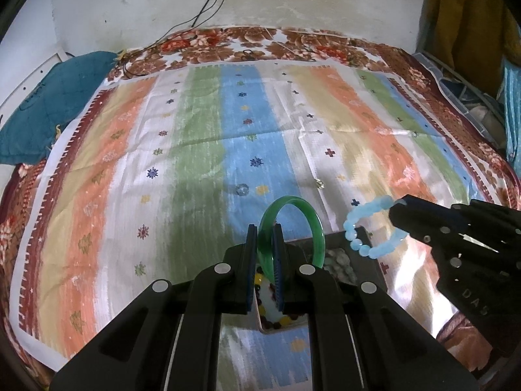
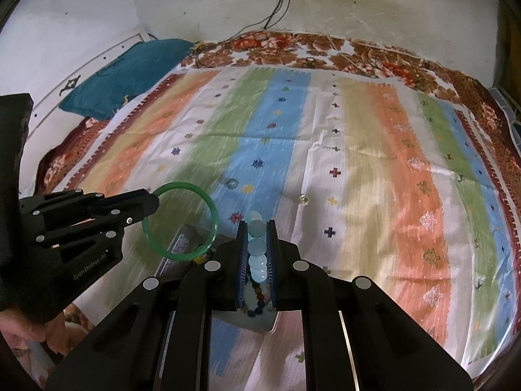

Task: Organize jewelry
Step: 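Lower the bangle and bracelet into the silver box and open both tools, then move the left tool to the small silver ring while the right approaches the gold ring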

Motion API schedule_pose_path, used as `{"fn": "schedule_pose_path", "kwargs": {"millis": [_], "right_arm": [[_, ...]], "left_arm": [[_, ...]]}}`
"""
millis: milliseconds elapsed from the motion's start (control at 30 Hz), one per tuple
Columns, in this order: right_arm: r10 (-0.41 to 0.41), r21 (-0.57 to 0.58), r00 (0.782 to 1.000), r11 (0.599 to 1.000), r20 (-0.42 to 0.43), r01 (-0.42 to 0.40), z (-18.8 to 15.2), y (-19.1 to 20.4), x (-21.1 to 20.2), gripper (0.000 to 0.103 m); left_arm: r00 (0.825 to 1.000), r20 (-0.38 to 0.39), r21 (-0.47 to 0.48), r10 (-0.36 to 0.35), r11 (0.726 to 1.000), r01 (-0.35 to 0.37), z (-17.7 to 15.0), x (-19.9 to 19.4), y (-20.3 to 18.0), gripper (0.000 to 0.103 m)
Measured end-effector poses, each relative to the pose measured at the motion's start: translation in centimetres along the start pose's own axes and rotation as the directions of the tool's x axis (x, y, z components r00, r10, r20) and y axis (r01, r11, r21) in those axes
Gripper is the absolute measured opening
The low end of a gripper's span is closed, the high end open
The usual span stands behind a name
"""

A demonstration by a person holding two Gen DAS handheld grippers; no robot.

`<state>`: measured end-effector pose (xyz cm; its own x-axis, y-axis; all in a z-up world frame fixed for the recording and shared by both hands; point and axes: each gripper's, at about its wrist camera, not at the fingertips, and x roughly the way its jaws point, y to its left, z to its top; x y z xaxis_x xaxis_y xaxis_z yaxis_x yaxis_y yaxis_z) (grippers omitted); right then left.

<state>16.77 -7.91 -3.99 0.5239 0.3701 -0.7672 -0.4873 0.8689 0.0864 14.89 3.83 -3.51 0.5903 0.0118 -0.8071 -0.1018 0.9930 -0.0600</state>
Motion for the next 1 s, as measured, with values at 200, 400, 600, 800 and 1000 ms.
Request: {"fn": "schedule_pose_path", "kwargs": {"millis": [200,400,600,800,1000], "right_arm": [[-0.006,0.008,1.0,1.0,-0.001,0.006,-0.8,0.1,-0.4,0.012],[0.006,0.004,1.0,1.0,-0.01,-0.006,-1.3,0.4,-0.4,0.012],[0.031,0.055,0.999,0.998,-0.031,-0.029,-1.4,-0.6,0.1,0.015],[0.009,0.085,0.999,0.996,-0.04,-0.006,-1.1,-1.8,0.8,0.038],[-0.013,0.09,0.998,0.996,-0.058,0.018,-0.3,-2.6,1.9,0.05]], "left_arm": [[1.0,0.0,-0.001,0.001,1.0,-0.001,-0.9,-0.4,-0.4,0.009],[1.0,-0.016,0.0,-0.009,1.0,0.009,-1.4,-0.4,-0.6,0.009],[0.997,-0.071,-0.039,-0.008,0.999,0.005,-1.5,0.9,0.1,0.025],[0.998,-0.05,-0.115,0.033,0.993,-0.038,-0.8,0.9,2.4,0.043],[0.997,-0.068,-0.127,0.048,0.99,-0.056,0.1,2.0,2.9,0.056]]}}
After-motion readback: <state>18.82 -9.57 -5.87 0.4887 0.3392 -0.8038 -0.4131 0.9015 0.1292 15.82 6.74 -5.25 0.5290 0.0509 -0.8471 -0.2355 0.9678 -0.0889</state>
